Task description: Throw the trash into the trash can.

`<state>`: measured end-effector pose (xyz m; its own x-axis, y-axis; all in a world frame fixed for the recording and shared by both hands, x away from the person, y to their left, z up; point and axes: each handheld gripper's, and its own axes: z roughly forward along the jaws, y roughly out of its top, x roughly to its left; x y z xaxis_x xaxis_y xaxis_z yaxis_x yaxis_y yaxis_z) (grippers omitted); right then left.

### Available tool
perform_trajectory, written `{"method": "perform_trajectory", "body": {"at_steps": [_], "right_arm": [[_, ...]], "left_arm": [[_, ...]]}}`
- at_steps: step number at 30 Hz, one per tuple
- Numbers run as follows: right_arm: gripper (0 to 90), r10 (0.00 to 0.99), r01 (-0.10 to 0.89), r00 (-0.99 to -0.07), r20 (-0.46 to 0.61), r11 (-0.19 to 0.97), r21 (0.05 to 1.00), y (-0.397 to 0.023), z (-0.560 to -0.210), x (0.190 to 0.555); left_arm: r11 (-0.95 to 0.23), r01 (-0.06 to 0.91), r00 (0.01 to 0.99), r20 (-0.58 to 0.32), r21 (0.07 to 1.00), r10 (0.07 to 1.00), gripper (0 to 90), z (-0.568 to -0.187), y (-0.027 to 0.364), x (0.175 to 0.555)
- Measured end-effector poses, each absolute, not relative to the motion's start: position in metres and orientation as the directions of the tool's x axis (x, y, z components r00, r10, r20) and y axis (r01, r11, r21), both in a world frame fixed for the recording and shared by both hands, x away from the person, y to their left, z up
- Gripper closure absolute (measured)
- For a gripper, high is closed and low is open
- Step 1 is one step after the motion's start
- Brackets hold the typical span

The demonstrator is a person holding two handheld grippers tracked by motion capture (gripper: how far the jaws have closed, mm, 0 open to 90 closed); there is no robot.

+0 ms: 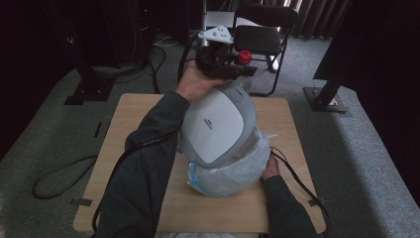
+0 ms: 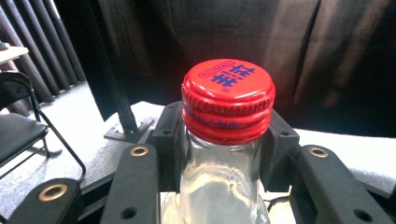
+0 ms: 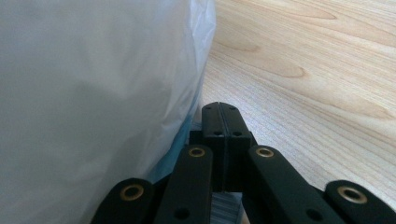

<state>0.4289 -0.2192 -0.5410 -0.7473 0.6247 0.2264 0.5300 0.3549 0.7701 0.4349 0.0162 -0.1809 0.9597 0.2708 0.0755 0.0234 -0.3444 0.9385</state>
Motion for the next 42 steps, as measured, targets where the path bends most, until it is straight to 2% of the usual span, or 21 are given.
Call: {"method": "perform_trajectory", "body": {"at_steps": [13, 42], "right_arm": [[90.0, 0.625, 0.532, -0.747, 0.227, 0.356, 0.768, -0.219, -0.541, 0.429], [90.0, 0.626, 0.531, -0.745, 0.228, 0.352, 0.771, -0.219, -0.541, 0.429]], "left_arm": [[-0.378, 0.003, 0.972, 0.086, 0.926, 0.218, 58.9, -0.183, 0.004, 0.42], [-0.394, 0.01, 0.976, 0.077, 0.919, 0.205, 58.8, -0.188, 0.005, 0.41]]}}
